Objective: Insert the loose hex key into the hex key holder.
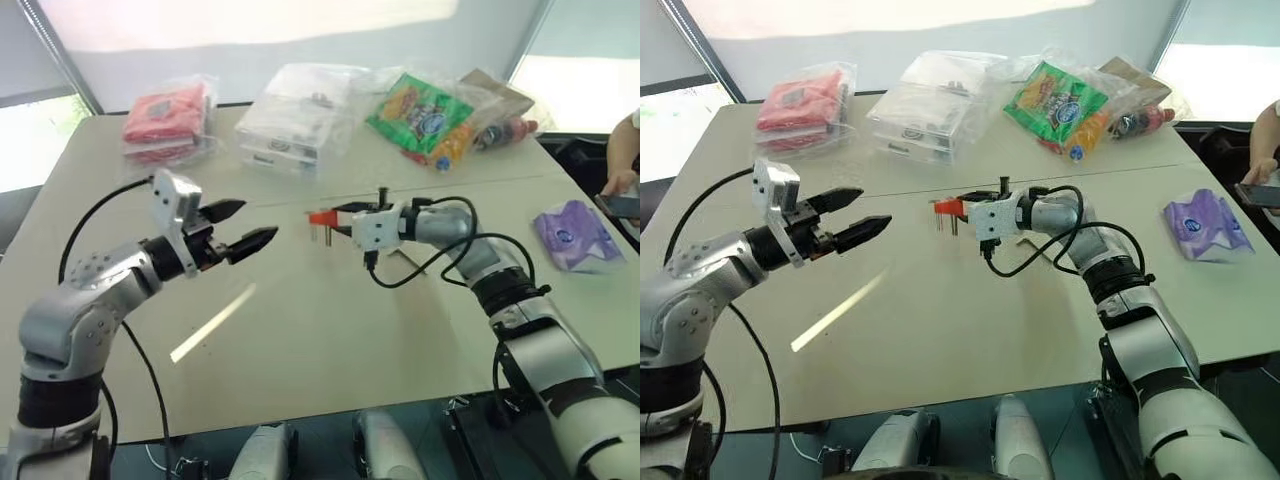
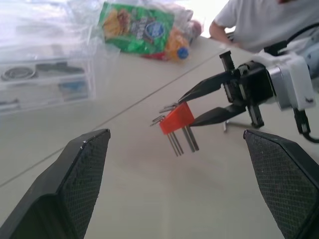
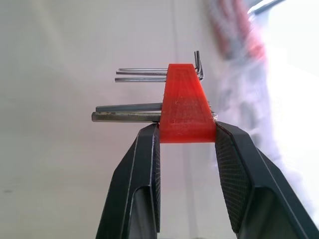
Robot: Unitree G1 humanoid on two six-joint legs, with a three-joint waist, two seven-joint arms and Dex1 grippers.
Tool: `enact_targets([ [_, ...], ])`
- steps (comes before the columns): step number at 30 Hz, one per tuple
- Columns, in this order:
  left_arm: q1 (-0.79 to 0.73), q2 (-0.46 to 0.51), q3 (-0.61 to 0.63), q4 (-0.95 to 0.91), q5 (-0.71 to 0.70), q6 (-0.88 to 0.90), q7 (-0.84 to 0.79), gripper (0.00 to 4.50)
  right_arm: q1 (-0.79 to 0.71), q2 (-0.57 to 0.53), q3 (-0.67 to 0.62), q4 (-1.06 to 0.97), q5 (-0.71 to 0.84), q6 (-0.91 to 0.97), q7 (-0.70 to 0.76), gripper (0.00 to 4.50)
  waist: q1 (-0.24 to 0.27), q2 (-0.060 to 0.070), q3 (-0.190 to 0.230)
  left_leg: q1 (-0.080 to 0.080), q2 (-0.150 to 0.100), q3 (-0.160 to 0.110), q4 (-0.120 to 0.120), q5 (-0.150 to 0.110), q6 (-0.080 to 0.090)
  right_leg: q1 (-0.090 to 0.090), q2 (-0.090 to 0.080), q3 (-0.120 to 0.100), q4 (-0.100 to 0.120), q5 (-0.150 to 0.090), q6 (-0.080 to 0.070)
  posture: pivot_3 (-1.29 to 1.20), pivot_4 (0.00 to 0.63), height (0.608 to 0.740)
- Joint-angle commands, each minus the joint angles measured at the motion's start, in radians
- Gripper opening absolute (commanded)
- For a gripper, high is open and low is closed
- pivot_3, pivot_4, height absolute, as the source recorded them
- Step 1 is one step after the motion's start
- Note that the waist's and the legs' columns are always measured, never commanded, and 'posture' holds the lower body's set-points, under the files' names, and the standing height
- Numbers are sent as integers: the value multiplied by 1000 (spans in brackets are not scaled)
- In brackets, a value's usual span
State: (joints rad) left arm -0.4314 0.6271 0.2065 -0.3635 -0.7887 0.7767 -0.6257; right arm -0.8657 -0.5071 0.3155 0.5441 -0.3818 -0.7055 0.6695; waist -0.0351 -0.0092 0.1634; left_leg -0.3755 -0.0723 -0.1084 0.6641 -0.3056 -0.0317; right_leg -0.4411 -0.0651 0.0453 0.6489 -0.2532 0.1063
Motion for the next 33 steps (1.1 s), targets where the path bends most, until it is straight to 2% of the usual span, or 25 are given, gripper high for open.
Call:
enact_targets([
  [1,-92,-18,-23,57,-24,-11,-51,4500,37,-23,-55,-180,-54,-96,-142,988,-3,0,0,0,0,0,0,0,0,0,0,0,0,0,0,0,150,740],
  [4,-182,-49,-60,134,-28,-5,-98,4500,79,-24,-85,-301,-91,-108,-223,988,-2,0,0,0,0,0,0,0,0,0,0,0,0,0,0,0,150,740],
  [8,-221,-62,-105,175,-5,-13,-161,4500,90,-21,-90,-353,-121,-90,-279,988,-8,0,0,0,0,0,0,0,0,0,0,0,0,0,0,0,150,740],
  [28,-215,-70,-80,171,-15,-10,-171,4500,77,-22,-55,-365,-106,-58,-273,988,-7,0,0,0,0,0,0,0,0,0,0,1,0,0,0,0,150,740],
  [31,-211,-72,-84,172,-9,-15,-172,3618,76,-25,-55,-368,-104,-59,-269,988,-7,0,0,0,0,0,0,0,0,0,0,1,0,0,0,0,150,740],
  [33,-211,-74,-86,173,-9,-15,-171,2606,75,-25,-56,-371,-103,-58,-267,988,-7,0,0,0,0,0,0,0,0,0,0,1,0,0,0,0,150,740],
])
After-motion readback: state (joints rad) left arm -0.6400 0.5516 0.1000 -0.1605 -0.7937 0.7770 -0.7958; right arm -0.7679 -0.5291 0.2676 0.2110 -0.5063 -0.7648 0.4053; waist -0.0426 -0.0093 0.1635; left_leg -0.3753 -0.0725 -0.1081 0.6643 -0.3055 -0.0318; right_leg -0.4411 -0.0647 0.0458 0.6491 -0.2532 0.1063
